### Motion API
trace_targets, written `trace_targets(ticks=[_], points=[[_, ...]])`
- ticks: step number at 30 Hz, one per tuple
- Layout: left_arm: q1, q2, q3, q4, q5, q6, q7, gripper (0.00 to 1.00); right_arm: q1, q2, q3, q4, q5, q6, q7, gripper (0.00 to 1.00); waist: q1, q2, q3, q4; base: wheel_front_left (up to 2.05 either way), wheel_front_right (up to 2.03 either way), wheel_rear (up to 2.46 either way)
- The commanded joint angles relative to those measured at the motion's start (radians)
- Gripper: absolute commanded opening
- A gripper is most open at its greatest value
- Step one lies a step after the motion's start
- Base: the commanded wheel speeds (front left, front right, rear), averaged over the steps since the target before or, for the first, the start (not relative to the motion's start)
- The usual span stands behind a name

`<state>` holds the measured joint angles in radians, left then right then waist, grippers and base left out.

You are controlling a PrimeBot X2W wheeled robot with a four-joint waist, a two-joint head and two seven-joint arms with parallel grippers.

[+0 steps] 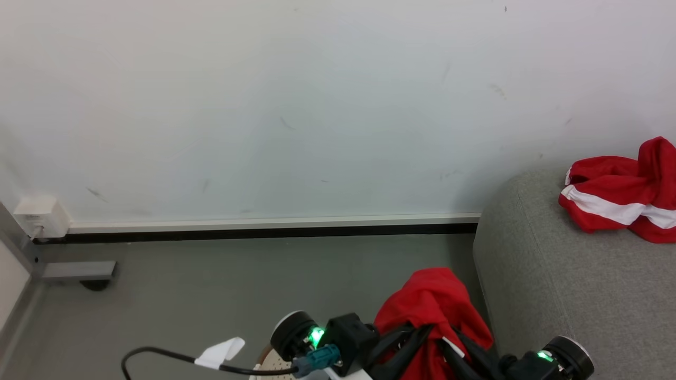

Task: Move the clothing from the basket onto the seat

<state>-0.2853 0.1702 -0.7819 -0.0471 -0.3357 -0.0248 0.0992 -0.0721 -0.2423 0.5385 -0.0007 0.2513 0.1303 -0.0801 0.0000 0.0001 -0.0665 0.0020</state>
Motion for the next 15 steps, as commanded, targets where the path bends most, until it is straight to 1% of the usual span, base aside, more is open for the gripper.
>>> trace_targets(ticks=[1, 3, 4, 5, 10, 15], points=[[0.006, 0.007, 0.009, 0.006, -0.007, 0.009, -0.006, 0.11, -0.005, -0.003, -0.014, -0.003, 0.011, 0.001, -0.003, 0.0, 0.0, -0.0001, 0.001, -0.003, 0.0, 0.0, 0.0], [0.006, 0.008, 0.013, 0.013, -0.004, 0.016, -0.014, 0.47, 0.0, 0.003, -0.034, -0.01, 0.01, 0.0, -0.013, 0.0, 0.0, -0.0001, 0.002, -0.009, 0.0, 0.0, 0.0], [0.008, 0.009, 0.015, 0.018, -0.002, 0.02, -0.016, 0.88, 0.003, 0.003, -0.04, -0.012, 0.006, 0.0, -0.011, 0.0, 0.0, -0.0001, 0.003, -0.014, 0.0, 0.0, 0.0], [0.01, 0.01, 0.019, 0.022, -0.002, 0.025, -0.021, 1.0, 0.005, 0.004, -0.051, -0.015, 0.004, 0.0, -0.013, 0.0, 0.0, -0.0001, 0.004, -0.021, 0.0, 0.0, 0.0], [0.021, 0.011, 0.022, 0.037, -0.014, 0.036, -0.033, 1.0, 0.017, -0.002, -0.11, -0.033, -0.007, 0.0, -0.014, 0.0, 0.0, -0.0001, 0.014, -0.078, 0.0, 0.0, 0.0], [0.015, 0.001, 0.02, 0.058, -0.017, 0.04, -0.042, 1.0, 0.036, -0.011, -0.181, -0.061, -0.016, 0.0, -0.009, 0.0, 0.0, -0.0001, 0.025, -0.159, 0.0, 0.0, 0.0]])
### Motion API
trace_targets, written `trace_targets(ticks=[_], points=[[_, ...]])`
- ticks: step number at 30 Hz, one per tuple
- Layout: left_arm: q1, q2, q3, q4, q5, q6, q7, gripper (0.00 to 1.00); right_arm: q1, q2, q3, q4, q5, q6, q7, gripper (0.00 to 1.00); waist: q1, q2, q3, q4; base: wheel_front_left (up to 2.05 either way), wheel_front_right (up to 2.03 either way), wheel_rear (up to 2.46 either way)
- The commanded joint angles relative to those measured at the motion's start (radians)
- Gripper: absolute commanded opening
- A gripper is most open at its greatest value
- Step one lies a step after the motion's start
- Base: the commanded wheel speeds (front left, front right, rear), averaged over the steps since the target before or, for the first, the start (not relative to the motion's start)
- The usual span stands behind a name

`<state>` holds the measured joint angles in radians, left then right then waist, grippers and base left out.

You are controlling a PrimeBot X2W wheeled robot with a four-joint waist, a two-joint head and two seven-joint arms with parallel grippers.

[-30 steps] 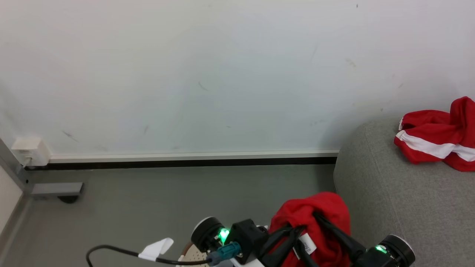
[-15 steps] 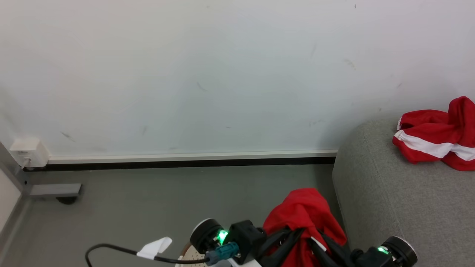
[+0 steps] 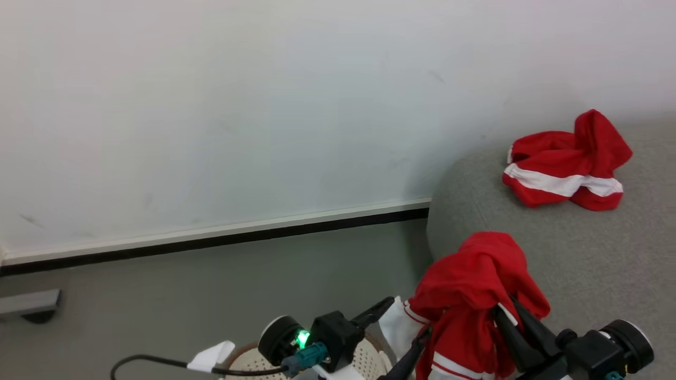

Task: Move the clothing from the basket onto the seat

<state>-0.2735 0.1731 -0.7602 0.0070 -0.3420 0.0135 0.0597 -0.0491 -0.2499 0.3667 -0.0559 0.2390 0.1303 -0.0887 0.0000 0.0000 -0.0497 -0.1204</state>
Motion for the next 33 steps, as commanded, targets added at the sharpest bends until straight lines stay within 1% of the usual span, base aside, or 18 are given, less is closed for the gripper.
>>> trace_targets(ticks=[1, 8, 12, 16, 23, 33], points=[[0.003, -0.003, 0.0, 0.007, -0.013, 0.002, -0.006, 1.0, 0.014, -0.005, -0.016, -0.011, -0.006, 0.0, 0.002, 0.0, 0.0, 0.0, 0.011, -0.056, 0.0, 0.0, 0.0], [-0.009, -0.021, -0.011, 0.03, -0.02, -0.001, -0.024, 1.0, 0.033, -0.015, -0.068, -0.043, -0.015, 0.0, 0.012, 0.0, 0.0, 0.0, 0.022, -0.18, 0.0, 0.0, 0.0], [-0.016, -0.032, -0.021, 0.043, -0.024, -0.006, -0.031, 1.0, 0.043, -0.017, -0.083, -0.057, -0.017, 0.0, 0.014, 0.0, 0.0, 0.0, 0.024, -0.232, 0.0, 0.0, 0.0], [-0.022, -0.04, -0.028, 0.059, -0.021, -0.005, -0.039, 1.0, 0.048, -0.021, -0.096, -0.063, -0.015, 0.0, 0.016, 0.0, 0.0, 0.0, 0.025, -0.266, 0.0, 0.0, 0.0], [-0.029, -0.045, -0.032, 0.073, -0.024, -0.005, -0.05, 1.0, 0.051, -0.022, -0.104, -0.07, -0.01, 0.0, 0.02, 0.0, 0.0, 0.0, 0.025, -0.281, 0.0, 0.0, 0.0], [-0.034, -0.037, -0.04, 0.07, -0.028, -0.001, -0.046, 1.0, 0.051, -0.014, -0.116, -0.072, -0.018, 0.0, 0.014, 0.0, 0.0, 0.0, 0.04, -0.257, 0.0, 0.0, 0.0]])
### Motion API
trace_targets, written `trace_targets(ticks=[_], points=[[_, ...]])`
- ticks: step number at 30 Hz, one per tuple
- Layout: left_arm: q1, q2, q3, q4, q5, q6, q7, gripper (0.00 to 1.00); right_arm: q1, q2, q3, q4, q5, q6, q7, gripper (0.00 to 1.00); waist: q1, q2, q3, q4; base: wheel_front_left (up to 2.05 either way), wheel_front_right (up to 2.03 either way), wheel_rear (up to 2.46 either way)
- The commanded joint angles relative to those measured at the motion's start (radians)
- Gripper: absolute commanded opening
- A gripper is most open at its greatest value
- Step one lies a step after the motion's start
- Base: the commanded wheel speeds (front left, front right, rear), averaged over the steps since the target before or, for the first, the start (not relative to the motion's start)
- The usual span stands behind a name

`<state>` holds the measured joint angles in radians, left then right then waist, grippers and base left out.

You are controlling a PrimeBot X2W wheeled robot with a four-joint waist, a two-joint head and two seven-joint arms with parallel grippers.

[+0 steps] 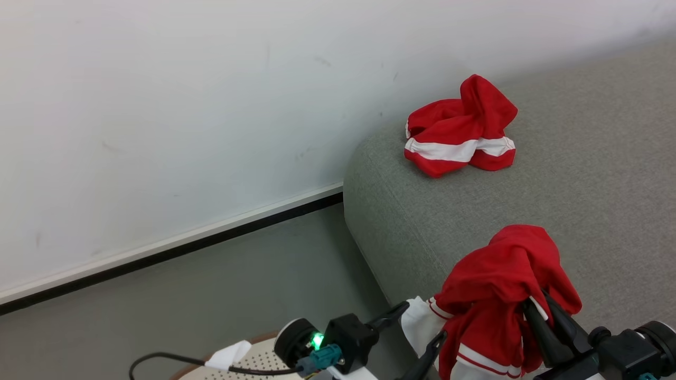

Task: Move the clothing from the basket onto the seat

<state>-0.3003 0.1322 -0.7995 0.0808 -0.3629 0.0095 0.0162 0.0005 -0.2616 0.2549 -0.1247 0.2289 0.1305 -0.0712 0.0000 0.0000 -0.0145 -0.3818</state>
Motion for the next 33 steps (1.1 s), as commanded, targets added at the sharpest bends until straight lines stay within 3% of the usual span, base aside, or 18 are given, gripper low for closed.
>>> trace_targets(ticks=[1, 7, 16, 21, 28, 33], points=[[-0.008, 0.005, 0.0, -0.006, -0.007, 0.004, 0.0, 1.0, 0.001, -0.002, -0.005, -0.003, -0.008, 0.0, -0.004, 0.0, 0.0, 0.0, 0.009, 0.007, 0.0, 0.0, 0.0], [-0.024, 0.023, 0.004, -0.022, -0.002, 0.009, 0.015, 1.0, -0.016, 0.007, -0.019, 0.0, -0.008, 0.0, -0.017, 0.0, 0.0, 0.0, 0.058, 0.024, 0.0, 0.0, 0.0], [-0.155, 0.089, 0.044, -0.104, 0.045, -0.002, 0.079, 1.0, -0.157, 0.043, -0.084, 0.018, -0.03, 0.0, -0.084, 0.0, 0.0, 0.0, 0.311, 0.084, 0.0, 0.0, 0.0], [-0.244, 0.111, 0.06, -0.144, 0.072, -0.02, 0.111, 1.0, -0.279, 0.025, -0.137, 0.033, -0.04, 0.0, -0.11, 0.0, 0.0, 0.0, 0.433, 0.119, 0.0, 0.0, 0.0], [-0.344, 0.102, 0.09, -0.169, 0.085, -0.02, 0.107, 1.0, -0.547, -0.052, -0.239, 0.092, -0.02, 0.0, -0.099, 0.0, 0.0, 0.0, 0.568, 0.173, 0.0, 0.0, 0.0], [-0.365, 0.099, 0.096, -0.165, 0.088, -0.019, 0.096, 1.0, -0.766, -0.153, -0.303, 0.159, 0.007, 0.0, -0.053, 0.0, 0.0, 0.0, 0.637, 0.202, 0.0, 0.0, 0.0]])
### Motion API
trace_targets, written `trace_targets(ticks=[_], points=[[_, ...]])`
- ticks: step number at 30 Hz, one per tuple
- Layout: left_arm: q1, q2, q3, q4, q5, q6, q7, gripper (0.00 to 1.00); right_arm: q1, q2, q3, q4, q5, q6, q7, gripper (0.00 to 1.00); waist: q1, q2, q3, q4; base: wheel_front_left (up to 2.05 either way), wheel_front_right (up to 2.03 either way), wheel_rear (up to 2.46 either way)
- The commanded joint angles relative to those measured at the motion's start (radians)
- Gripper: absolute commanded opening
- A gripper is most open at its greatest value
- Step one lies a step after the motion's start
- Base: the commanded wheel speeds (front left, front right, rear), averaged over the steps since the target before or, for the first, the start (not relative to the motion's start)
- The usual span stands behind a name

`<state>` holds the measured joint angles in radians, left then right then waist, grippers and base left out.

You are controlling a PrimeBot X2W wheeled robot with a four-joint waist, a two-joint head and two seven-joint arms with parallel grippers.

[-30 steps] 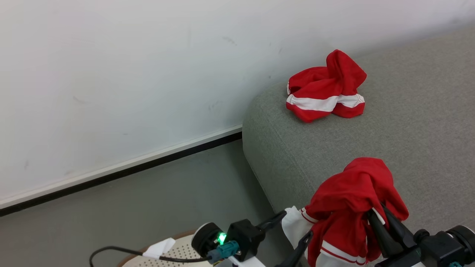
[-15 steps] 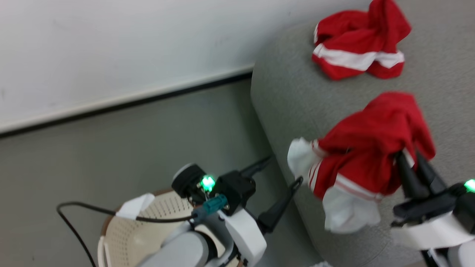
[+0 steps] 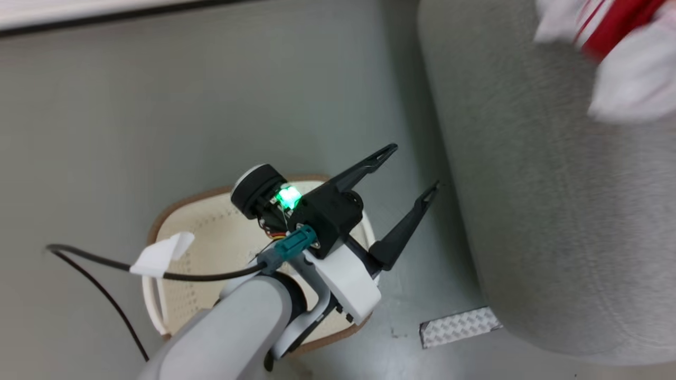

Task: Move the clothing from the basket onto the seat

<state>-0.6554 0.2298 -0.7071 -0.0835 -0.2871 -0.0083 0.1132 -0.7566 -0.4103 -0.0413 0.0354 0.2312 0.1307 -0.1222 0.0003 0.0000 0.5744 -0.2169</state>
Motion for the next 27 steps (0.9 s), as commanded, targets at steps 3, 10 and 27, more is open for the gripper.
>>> trace_targets(ticks=[3, 10, 27], points=[[-0.019, 0.004, 0.007, -0.003, 0.012, 0.002, -0.009, 1.0, -0.146, -0.089, -0.062, 0.077, 0.041, 0.0, 0.027, 0.0, -0.0003, 0.0, 0.08, 0.053, 0.0, 0.0, 0.0], [-0.035, 0.017, 0.024, -0.013, 0.011, 0.014, -0.023, 1.0, -0.385, -0.226, -0.162, 0.334, 0.046, 0.0, 0.081, 0.0, -0.0003, 0.0, 0.139, 0.081, 0.0, 0.0, 0.0], [-0.036, 0.03, 0.042, -0.055, 0.006, 0.048, -0.022, 1.0, -0.433, -0.046, -0.293, 0.724, -0.146, 0.0, 0.049, 0.01, -0.0003, 0.0, 0.238, 0.102, 0.0, 0.0, 0.0]])
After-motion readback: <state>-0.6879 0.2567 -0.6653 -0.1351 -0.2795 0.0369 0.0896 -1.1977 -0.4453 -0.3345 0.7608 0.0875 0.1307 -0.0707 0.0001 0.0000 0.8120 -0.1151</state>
